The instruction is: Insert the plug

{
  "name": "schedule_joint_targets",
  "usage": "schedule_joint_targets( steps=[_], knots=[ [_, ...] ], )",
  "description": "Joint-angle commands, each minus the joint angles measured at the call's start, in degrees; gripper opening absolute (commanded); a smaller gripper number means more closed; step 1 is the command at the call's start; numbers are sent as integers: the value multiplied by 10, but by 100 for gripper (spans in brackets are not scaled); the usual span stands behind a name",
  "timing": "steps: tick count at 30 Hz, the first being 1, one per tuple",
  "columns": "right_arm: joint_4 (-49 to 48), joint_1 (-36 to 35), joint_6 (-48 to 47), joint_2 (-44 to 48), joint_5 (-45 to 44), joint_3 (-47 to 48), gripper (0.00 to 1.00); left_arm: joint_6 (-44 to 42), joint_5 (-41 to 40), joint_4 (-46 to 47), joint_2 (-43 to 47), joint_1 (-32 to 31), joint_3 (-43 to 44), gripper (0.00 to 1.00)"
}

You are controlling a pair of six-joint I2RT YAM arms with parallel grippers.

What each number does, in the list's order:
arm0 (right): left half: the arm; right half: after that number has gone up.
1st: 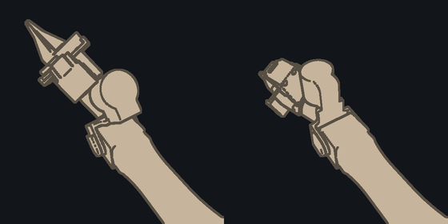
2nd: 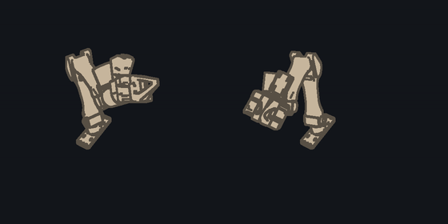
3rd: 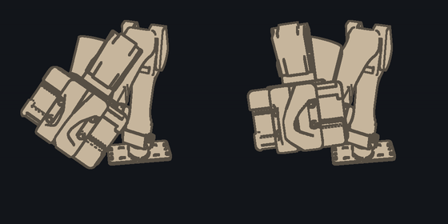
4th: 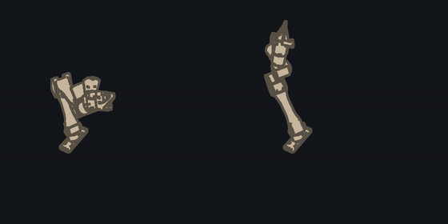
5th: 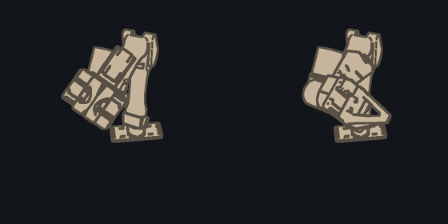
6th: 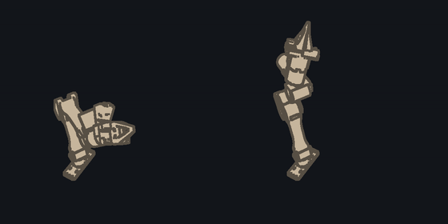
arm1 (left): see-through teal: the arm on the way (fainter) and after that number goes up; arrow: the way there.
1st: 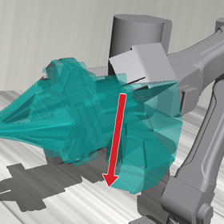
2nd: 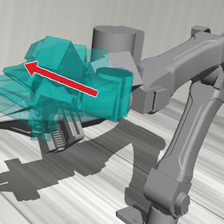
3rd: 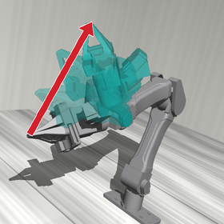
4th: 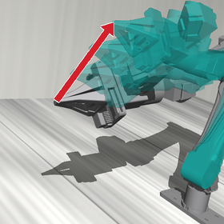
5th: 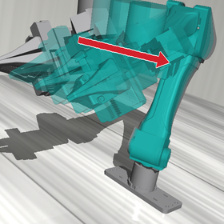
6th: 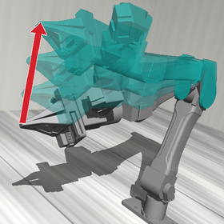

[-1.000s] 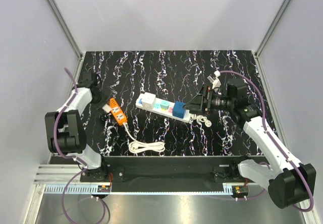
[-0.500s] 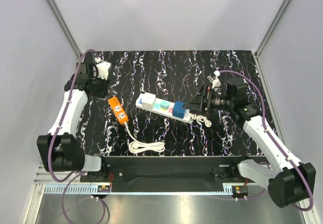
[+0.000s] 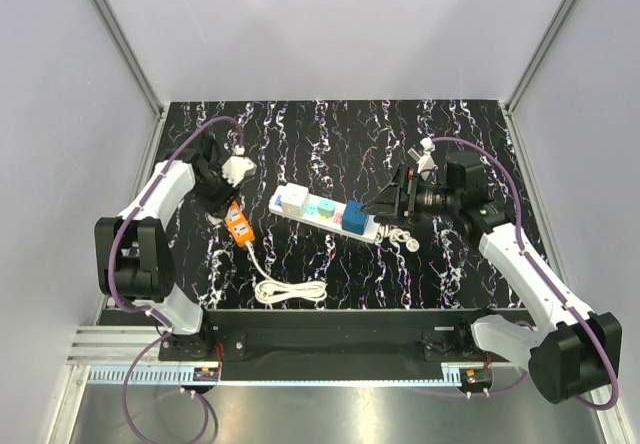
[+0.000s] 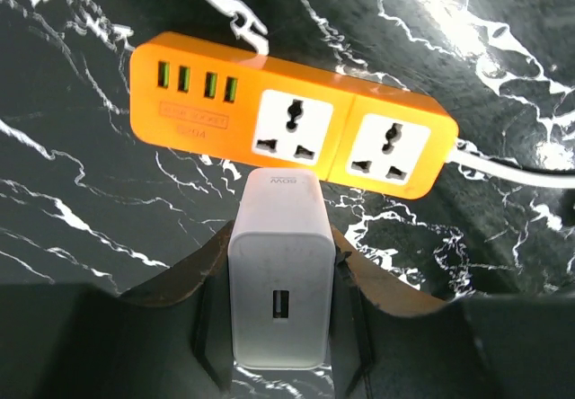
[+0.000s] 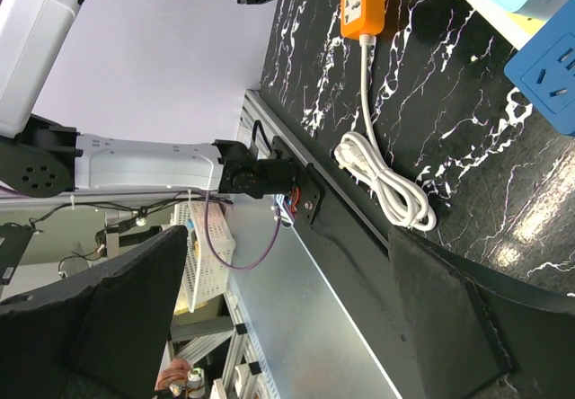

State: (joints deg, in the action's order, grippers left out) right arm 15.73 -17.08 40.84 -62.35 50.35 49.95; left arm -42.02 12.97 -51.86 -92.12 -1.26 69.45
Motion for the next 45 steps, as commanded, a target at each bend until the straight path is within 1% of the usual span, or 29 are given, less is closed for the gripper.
schedule_joint_targets(
  steps=[1,3,5,10,15,20,30,38,42,45],
  knots=[
    [-27,3,4,-5,20,17,100,-48,-5,-23,8,-16,31,0],
    [-31,2,6,-1,20,14,100,-48,24,-22,9,-16,32,0],
    [-35,1,6,-1,12,9,100,-45,28,-21,4,-17,40,0],
    [-36,2,4,-7,12,9,100,-39,0,-13,-17,-17,34,0],
    [-35,2,4,-6,12,11,100,-25,23,54,-12,-10,-12,0],
    [-36,2,3,-8,12,11,100,-13,22,122,-5,-4,-62,0],
    [-36,3,-1,-15,11,12,100,-8,21,132,-12,5,-88,0],
    [-35,2,-1,-15,12,13,100,-3,26,156,-33,3,-132,0],
    [-36,3,-1,-18,10,13,100,5,33,175,-26,3,-144,0],
    [-34,2,-1,-19,9,12,100,11,17,178,-18,3,-139,0]
  ],
)
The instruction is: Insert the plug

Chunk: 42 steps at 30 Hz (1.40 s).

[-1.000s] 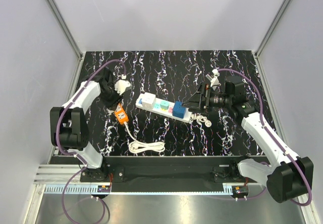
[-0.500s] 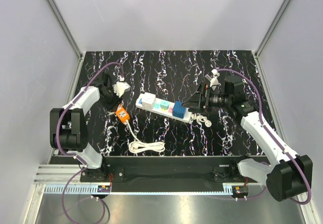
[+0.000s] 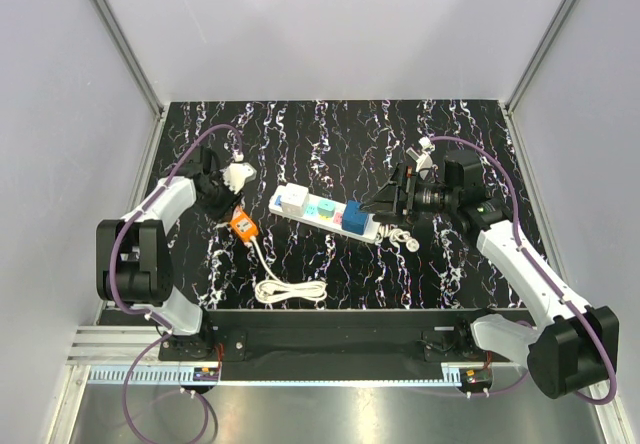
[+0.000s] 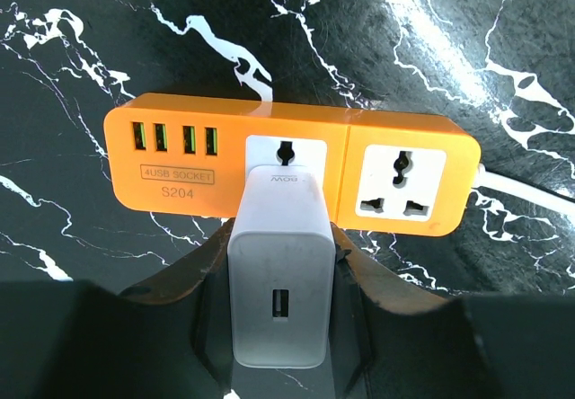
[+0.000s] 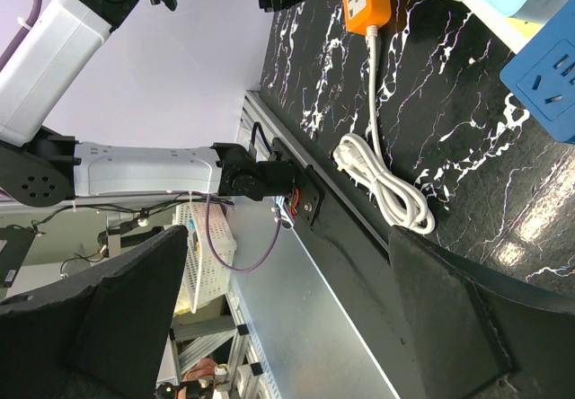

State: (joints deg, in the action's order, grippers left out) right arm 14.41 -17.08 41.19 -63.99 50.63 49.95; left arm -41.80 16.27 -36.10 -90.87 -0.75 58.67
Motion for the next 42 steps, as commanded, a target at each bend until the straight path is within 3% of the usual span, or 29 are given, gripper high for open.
schedule_joint_targets(
  steps=[1,5,6,12,13,19,21,22,30,37,40,42],
  knots=[
    [-21,3,-6,-3,5,13,100,9,-15,22,-25,-2,-29,0],
    [-17,2,-8,-3,3,12,100,17,3,21,-12,-2,-25,27],
    [-12,3,-9,-3,1,11,100,19,5,21,-12,-2,-23,39],
    [1,2,-14,4,-11,8,100,25,17,13,1,-1,-7,51],
    [4,2,-15,4,-14,8,100,25,21,6,2,-1,1,59],
    [13,3,-23,7,-22,5,100,23,23,-6,16,-1,21,63],
    [14,2,-25,4,-22,8,100,21,22,-11,18,-1,29,79],
    [14,2,-26,0,-22,8,100,20,21,-13,22,-1,32,99],
    [19,3,-29,-11,-26,19,100,20,0,-38,46,-2,76,99],
    [70,2,-54,-16,-68,39,100,53,15,-49,133,-11,143,99],
    [129,3,-77,-20,-133,70,100,117,45,-43,162,-25,188,99],
    [162,2,-90,-23,-164,102,100,193,117,-39,170,-26,221,99]
  ],
)
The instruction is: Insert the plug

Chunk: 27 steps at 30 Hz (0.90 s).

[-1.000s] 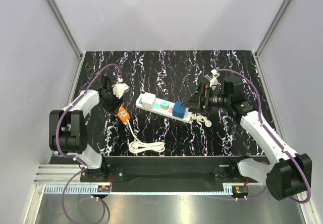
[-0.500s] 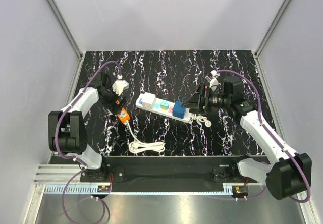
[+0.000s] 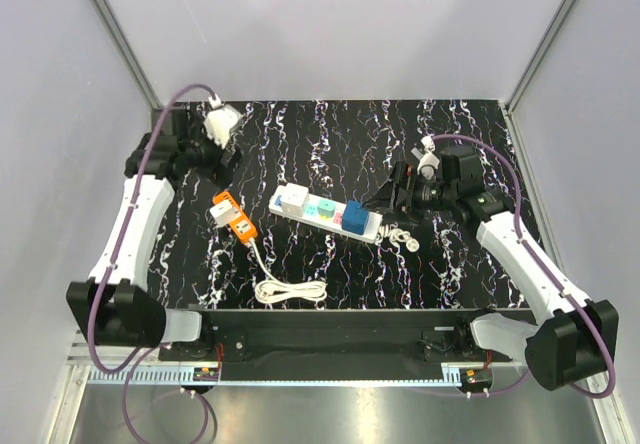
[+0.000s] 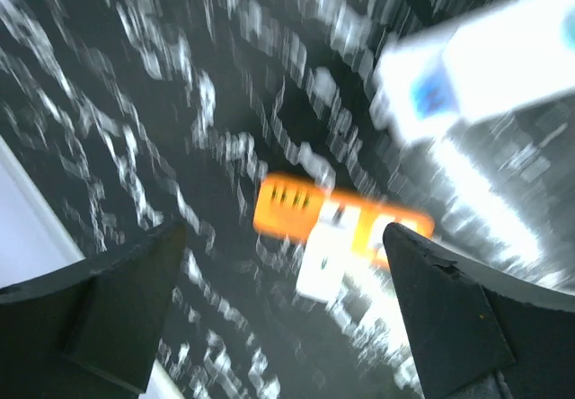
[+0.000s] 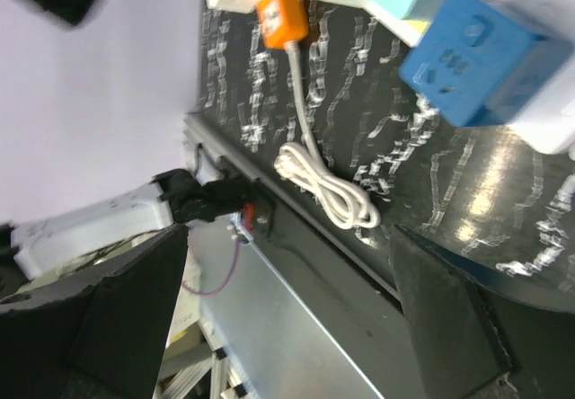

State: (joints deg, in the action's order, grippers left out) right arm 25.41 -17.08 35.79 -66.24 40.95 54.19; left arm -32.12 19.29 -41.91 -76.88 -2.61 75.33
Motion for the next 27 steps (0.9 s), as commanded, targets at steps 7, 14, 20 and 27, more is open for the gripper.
schedule_joint_targets(
  steps=[7,14,20,27],
  knots=[
    [86,3,-41,16,-143,151,100,339,275,98,37,-67,54,99],
    [133,1,-63,30,-261,229,100,591,262,429,149,-146,-155,99],
    [126,3,-44,63,-290,234,100,590,267,455,160,-159,-171,99],
    [115,2,-35,89,-293,212,100,566,236,439,183,-164,-170,99]
  ],
)
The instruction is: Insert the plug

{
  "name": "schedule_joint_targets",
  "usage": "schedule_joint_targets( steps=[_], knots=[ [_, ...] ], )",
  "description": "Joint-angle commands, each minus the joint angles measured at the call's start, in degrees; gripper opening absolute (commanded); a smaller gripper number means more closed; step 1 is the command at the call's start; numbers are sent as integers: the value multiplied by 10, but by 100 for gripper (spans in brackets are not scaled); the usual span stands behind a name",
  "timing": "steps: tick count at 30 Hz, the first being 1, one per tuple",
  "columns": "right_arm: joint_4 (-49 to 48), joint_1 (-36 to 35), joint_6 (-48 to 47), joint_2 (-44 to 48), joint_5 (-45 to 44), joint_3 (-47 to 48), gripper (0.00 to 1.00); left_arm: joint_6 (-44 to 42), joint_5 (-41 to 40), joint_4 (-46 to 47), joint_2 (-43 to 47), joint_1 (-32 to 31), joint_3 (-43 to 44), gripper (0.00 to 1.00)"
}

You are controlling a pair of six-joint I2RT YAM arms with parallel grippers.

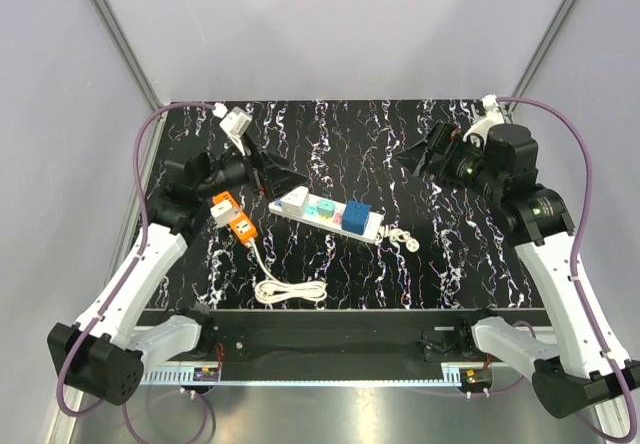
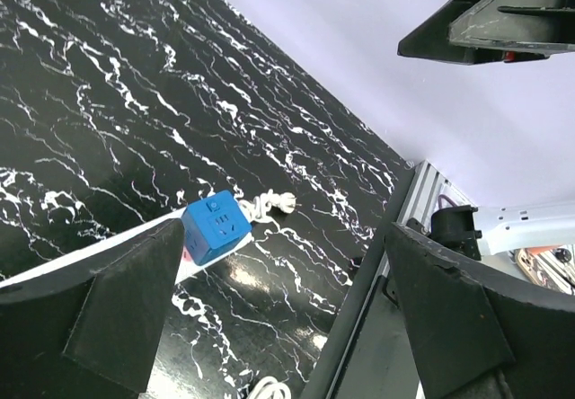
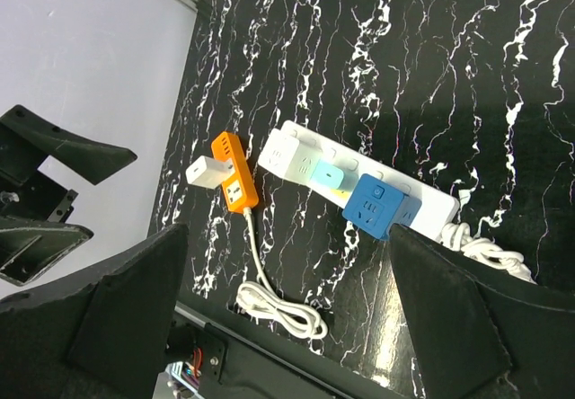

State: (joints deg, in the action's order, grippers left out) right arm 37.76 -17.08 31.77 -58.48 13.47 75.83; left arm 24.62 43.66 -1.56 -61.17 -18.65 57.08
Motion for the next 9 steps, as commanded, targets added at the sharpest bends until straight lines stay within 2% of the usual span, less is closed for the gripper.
schedule_joint_targets(
  steps=[1,9],
  knots=[
    [-9,1,6,13,-18,-7,100,-6,-7,31,29,-3,15,99],
    [-30,3,13,14,-16,-32,100,-62,-16,-3,54,-3,22,99]
  ],
)
